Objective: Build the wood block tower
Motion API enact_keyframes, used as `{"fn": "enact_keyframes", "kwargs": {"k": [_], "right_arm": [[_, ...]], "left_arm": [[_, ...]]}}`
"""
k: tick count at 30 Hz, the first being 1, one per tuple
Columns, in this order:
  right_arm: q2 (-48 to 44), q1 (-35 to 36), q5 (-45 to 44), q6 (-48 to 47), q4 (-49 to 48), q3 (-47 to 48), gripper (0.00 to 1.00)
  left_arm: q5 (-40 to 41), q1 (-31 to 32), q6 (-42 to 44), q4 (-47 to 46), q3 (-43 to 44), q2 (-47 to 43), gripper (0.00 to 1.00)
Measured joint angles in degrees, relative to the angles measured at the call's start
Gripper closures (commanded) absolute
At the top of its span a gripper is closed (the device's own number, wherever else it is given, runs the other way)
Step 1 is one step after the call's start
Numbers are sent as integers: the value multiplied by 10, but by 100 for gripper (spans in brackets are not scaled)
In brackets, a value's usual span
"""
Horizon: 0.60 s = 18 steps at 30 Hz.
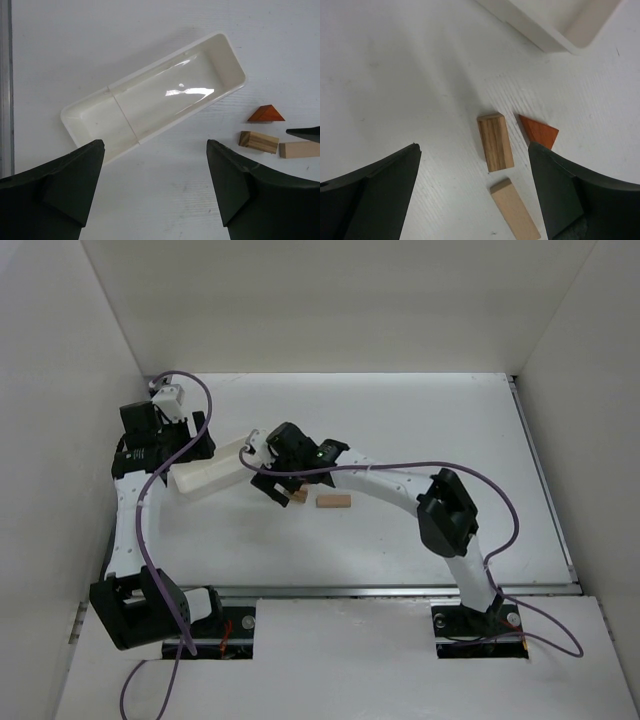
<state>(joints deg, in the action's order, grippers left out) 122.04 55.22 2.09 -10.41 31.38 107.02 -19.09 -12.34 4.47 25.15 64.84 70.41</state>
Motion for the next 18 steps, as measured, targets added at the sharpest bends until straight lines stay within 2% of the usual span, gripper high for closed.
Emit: {"fn": "enact_keyframes", "kwargs": {"k": [2, 4, 5, 6, 13, 18], "right_arm": [[0, -2, -16, -1, 7, -7, 9], [0, -3, -23, -3, 26, -11, 18], [2, -3, -23, -4, 28, -11, 18], [2, -3, -23, -4, 32, -11, 23], [40, -3, -26, -8, 50, 2, 30], [65, -3, -40, -19, 58, 9, 30]], "left_arm": [[-5, 0, 10, 0, 0, -3, 18], [-6, 0, 16, 0, 0, -5, 18], [-7, 0, 18, 0, 0, -6, 18], [-7, 0, 20, 0, 0, -6, 18], [-9, 0, 26, 0, 0, -7, 18], [-9, 0, 26, 0, 0, -7, 18]]}}
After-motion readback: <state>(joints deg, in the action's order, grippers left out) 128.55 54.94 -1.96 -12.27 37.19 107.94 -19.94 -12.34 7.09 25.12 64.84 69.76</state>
